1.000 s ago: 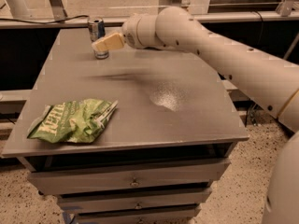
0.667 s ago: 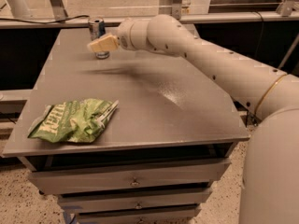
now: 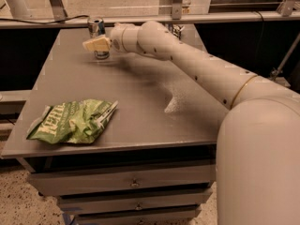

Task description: Move redbull can near green jalapeno chip bag

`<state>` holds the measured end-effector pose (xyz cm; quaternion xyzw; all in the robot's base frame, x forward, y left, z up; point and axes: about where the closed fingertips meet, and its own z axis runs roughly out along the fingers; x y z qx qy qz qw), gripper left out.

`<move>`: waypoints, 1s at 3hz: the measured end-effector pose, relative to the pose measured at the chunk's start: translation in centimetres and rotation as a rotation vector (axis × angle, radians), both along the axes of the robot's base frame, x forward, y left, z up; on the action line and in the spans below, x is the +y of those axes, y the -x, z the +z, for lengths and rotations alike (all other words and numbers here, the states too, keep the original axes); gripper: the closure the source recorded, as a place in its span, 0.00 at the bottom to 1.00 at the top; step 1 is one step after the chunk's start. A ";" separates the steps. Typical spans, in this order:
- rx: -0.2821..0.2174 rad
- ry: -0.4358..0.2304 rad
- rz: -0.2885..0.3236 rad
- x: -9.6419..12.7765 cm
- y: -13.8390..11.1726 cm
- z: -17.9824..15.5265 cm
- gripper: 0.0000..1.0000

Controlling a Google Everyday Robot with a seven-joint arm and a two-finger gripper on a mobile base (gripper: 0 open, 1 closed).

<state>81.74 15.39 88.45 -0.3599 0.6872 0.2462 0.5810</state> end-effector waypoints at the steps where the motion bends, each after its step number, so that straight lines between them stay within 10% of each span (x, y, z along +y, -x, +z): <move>1: 0.004 -0.015 -0.001 0.2 -0.2 -0.2 0.41; 3: -0.019 -0.061 0.010 -0.8 1.8 2.7 0.88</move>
Offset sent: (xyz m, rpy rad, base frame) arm -0.0101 -0.0085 0.0237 0.0497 -0.0207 -0.0058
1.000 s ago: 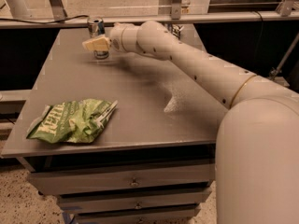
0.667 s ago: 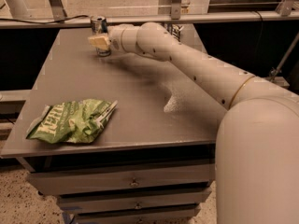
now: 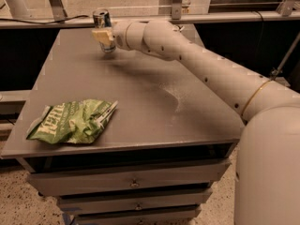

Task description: Move redbull can near green jalapeno chip bag

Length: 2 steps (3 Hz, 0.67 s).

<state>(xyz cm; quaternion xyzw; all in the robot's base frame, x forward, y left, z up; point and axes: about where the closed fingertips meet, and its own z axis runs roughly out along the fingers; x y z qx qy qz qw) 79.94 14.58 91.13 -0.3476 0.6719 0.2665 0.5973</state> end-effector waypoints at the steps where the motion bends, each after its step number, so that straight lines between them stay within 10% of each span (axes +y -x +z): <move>1: -0.008 -0.034 0.029 -0.9 2.9 2.0 1.00; 2: 0.010 -0.066 0.050 -1.9 7.0 3.6 1.00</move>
Offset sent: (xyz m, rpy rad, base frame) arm -0.1328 -0.0339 0.0426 0.0885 0.0542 0.0793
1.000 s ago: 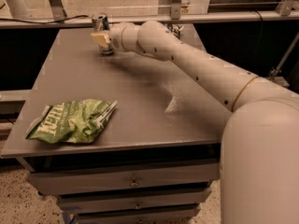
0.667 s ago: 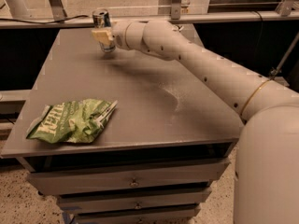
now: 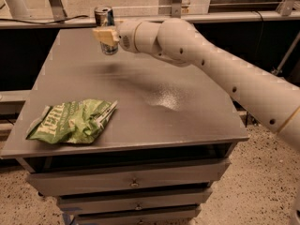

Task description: Move redbull can near green jalapeno chip bag

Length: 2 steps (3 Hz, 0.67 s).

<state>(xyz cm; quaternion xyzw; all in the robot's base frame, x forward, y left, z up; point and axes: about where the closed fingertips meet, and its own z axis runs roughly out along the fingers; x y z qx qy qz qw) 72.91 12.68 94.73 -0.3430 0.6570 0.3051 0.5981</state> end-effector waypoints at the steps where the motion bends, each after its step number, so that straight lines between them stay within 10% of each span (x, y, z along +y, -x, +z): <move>1: 0.052 -0.030 0.008 -0.6 5.2 0.4 1.00; 2: 0.094 -0.039 0.025 -0.5 9.8 0.0 1.00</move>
Offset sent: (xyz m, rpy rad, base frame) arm -0.1558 -0.0067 -0.0064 0.0492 0.1490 0.0419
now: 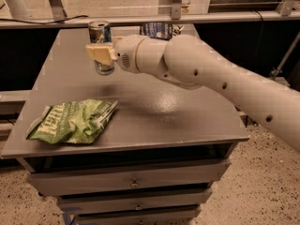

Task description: Move redbull can near green jalapeno chip bag

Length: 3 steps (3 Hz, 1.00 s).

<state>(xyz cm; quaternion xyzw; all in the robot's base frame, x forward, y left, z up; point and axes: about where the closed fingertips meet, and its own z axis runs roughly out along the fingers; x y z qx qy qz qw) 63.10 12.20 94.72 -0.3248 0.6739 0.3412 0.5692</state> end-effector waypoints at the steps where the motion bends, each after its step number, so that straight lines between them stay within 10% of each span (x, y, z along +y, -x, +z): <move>1: 0.017 0.012 -0.002 -0.3 3.1 -1.1 1.00; 3: -0.010 0.015 -0.029 -1.2 6.3 -5.3 1.00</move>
Offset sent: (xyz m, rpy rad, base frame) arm -0.0802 -0.0183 -0.0602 -0.0231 0.0037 -0.0360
